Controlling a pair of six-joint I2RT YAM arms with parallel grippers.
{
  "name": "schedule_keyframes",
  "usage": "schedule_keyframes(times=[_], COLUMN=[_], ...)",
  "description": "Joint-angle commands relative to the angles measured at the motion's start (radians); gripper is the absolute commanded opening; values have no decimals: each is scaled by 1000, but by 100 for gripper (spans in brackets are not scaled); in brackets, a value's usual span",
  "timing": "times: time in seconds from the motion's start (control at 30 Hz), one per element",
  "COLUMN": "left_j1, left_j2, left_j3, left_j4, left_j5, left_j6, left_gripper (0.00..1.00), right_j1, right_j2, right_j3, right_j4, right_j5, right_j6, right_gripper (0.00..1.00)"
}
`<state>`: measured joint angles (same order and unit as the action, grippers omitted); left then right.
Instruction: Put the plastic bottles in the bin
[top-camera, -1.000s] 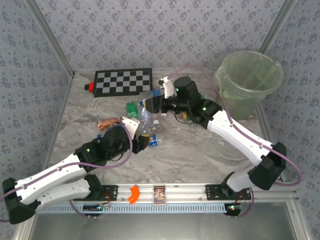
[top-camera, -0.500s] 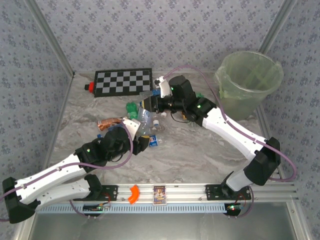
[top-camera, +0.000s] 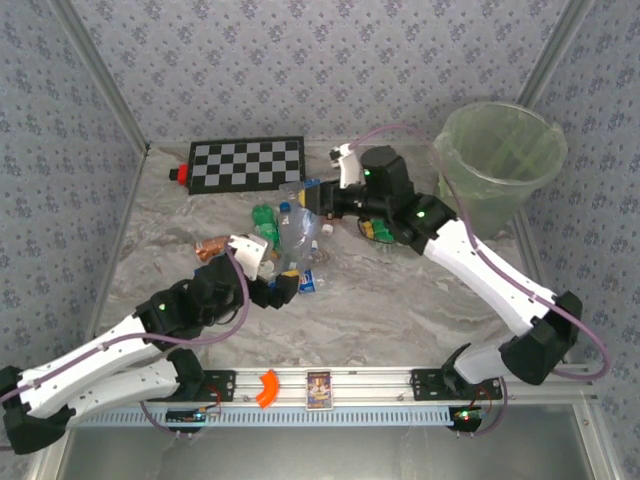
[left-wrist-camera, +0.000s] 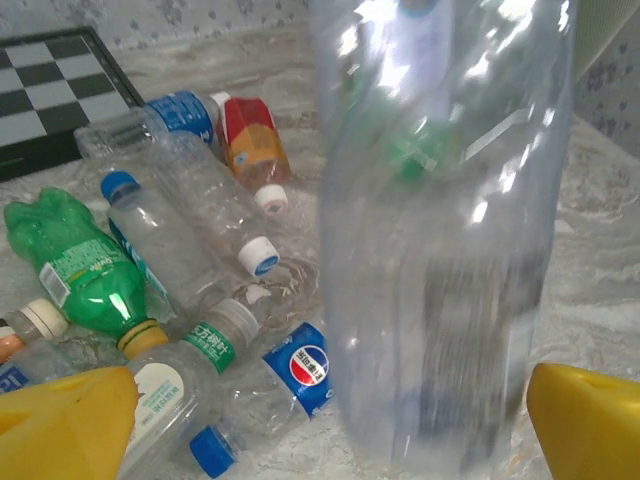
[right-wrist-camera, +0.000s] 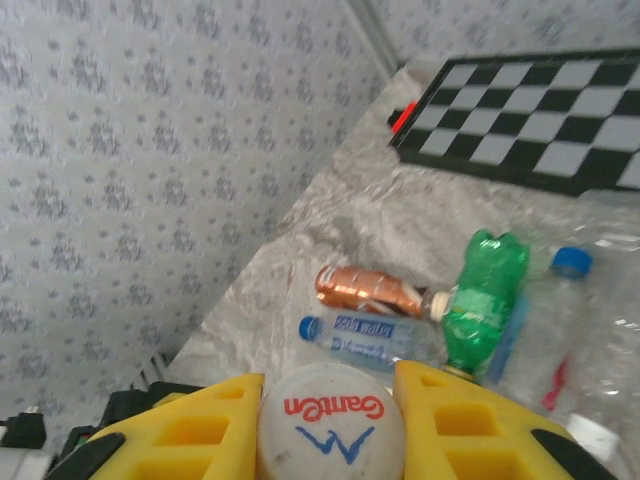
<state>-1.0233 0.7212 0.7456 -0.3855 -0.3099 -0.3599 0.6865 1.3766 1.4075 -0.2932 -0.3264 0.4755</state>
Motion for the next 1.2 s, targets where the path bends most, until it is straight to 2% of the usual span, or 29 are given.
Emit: schedule_keyframes(times=[0.0, 0.1, 0.37, 0.63, 0.73, 0.93, 1.17], left_j1=[-8, -8, -8, -7, -7, -7, -8], left_j2=[-64, -119, -208, -275, -293, -294, -305], left_j3=[2, -13, -51, -67, -63, -53, -61], left_j4=[14, 11, 2, -54, -59, -80, -93], left_j5=[-51, -70, -118, -125, -118, -115, -113], left_j6=[-19, -24, -37, -58, -63, -78, -91], left_gripper=[100, 100, 100, 100, 100, 100, 100], right_j1=[-71, -149, -329, -476, -548, -657, -747], right_j2=[-83, -141, -235, -265, -250, -164, -62], right_j3=[-15, 0, 119, 141, 147, 168, 185], right_j4=[-16, -59, -160, -21, 36, 100, 80], right_j5=[54, 120, 440, 794, 846, 904, 880], right_j6=[4, -1, -169, -321, -346, -422, -448], right_gripper=[25, 24, 24, 25, 21, 27, 27])
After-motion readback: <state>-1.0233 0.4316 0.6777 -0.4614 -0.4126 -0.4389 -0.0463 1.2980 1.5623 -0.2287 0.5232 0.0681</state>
